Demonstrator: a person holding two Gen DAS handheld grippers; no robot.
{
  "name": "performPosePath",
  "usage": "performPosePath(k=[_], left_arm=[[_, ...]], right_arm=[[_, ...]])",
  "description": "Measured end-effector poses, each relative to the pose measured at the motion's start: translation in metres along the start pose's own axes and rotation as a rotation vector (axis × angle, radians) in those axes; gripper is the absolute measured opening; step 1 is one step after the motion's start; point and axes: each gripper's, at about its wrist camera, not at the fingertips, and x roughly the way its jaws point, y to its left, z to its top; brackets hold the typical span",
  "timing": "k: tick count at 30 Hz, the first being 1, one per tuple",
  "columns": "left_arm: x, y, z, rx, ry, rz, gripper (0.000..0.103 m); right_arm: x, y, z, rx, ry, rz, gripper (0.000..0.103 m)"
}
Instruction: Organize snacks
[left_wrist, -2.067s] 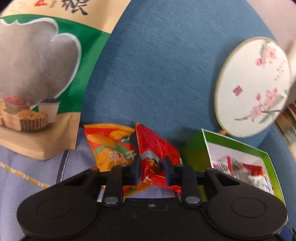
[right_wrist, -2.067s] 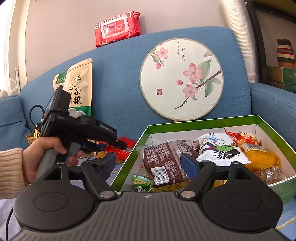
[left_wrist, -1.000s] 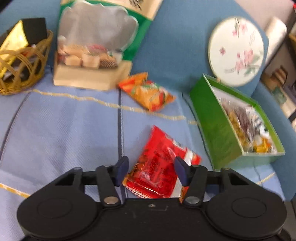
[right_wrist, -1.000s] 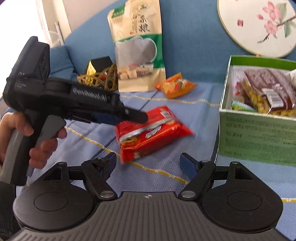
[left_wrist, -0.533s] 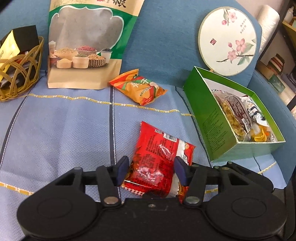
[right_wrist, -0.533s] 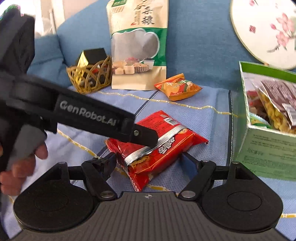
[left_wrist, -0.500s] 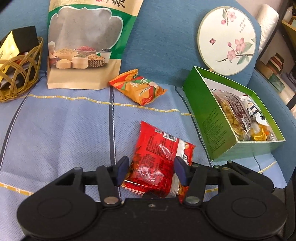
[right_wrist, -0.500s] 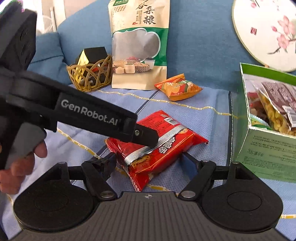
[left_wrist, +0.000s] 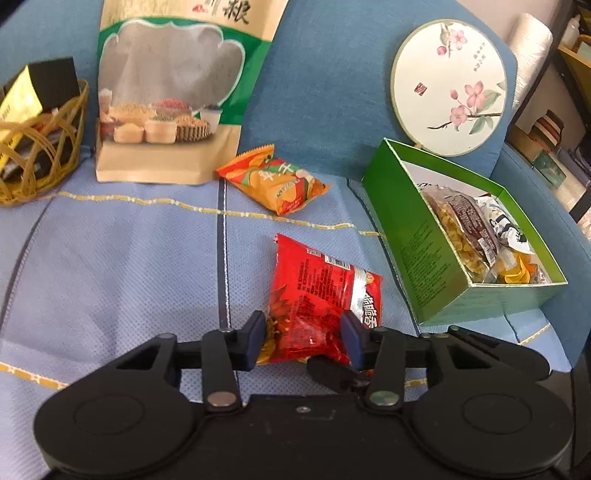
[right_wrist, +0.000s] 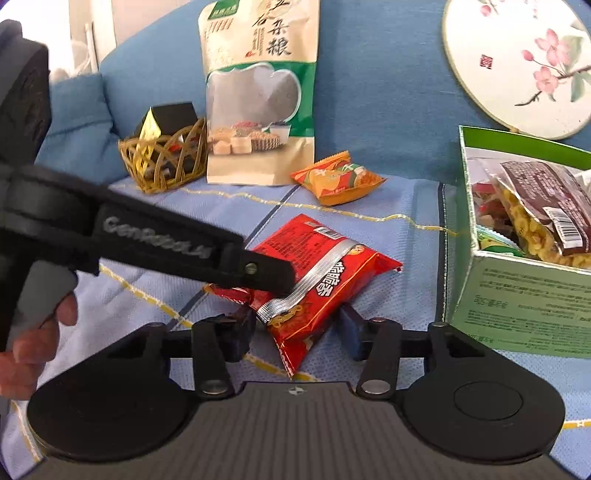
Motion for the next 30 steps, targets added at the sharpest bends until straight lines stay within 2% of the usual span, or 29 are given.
performPosePath(k=[4, 8, 14, 20, 25, 30], left_arm=[[-0.015, -0.001, 0.002, -0.003, -0.032, 0.005, 0.061], [-0.037, -0.010, 0.011, 0.012, -0.093, -0.011, 0.061], [-0.057, -0.041, 0.036, 0.056, -0.178, -0.077, 0.061], [-0.038, -0.086, 0.062, 0.130, -0.196, -0.124, 0.061], [-0.008, -0.115, 0.081, 0.158, -0.177, -0.179, 0.060], [0.017, -0.132, 0.094, 0.176, -0.168, -0.178, 0.061]], right_arm=[[-0.009, 0.009, 0.002, -0.056, -0.046, -0.004, 0.078], [-0.028, 0.016, 0.010, -0.116, -0.129, -0.032, 0.078], [-0.065, 0.001, 0.026, -0.141, -0.277, -0.111, 0.078], [-0.081, -0.036, 0.035, -0.079, -0.329, -0.193, 0.078], [-0.090, -0.067, 0.036, -0.021, -0.350, -0.262, 0.077], [-0.081, -0.091, 0.038, 0.021, -0.354, -0.291, 0.077]])
